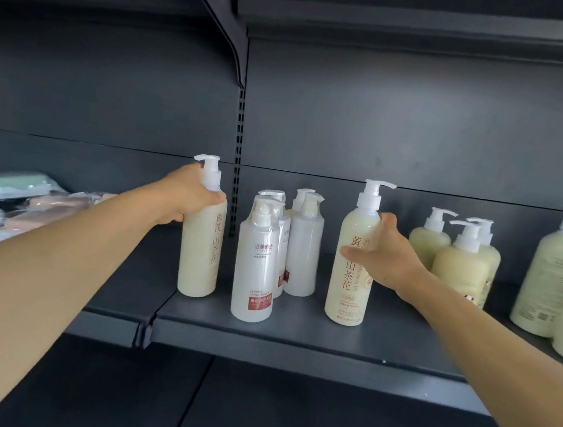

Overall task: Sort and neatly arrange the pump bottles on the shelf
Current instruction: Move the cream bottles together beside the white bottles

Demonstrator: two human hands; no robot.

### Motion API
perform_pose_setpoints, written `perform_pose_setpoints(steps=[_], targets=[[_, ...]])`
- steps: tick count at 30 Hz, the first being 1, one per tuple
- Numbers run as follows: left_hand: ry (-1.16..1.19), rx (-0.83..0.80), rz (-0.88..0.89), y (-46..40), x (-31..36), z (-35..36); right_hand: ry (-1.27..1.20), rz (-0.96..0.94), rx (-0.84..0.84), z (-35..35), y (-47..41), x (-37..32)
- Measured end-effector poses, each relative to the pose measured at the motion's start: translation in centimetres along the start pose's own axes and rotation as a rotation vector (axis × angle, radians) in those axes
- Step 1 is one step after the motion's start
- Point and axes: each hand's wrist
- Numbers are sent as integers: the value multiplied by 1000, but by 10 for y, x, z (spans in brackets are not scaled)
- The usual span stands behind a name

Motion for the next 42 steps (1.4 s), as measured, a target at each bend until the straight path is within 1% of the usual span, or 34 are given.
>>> perform_pose_setpoints(steps=[3,7,10,14,17,21,28,31,36,42], targets=[[-18,-35,34,29,-1,-17,-18,-6,6,-9,16,-2],[-2,-121,66,68,10,-27,-21,-17,28,-23,35,-5],[-19,-175,138,93,24,-26,-25,-9,58,-35,47,-7],[10,-287,227,114,49,-8,-29,0,101,-57,67,-3],[11,-355,295,122,72,18,-31,36,146,-77,81,5],[30,-411,365,131,102,64,35,96,200,-111,101,26],[140,-506,399,149,157,152,67,172,289,-176,123,74],[158,-513,410,157,183,190,95,172,301,-202,124,97],[134,-500,388,159,222,253,96,144,264,-237,115,135],[109,-409,359,151,252,310,104,80,214,-253,105,170]])
Point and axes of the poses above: each hand's wrist, its own y-axis away from the middle knuckle, its own z-axis out of the palm, x = y × z, and after that the axes turned 8 degrees about -z, right-handed
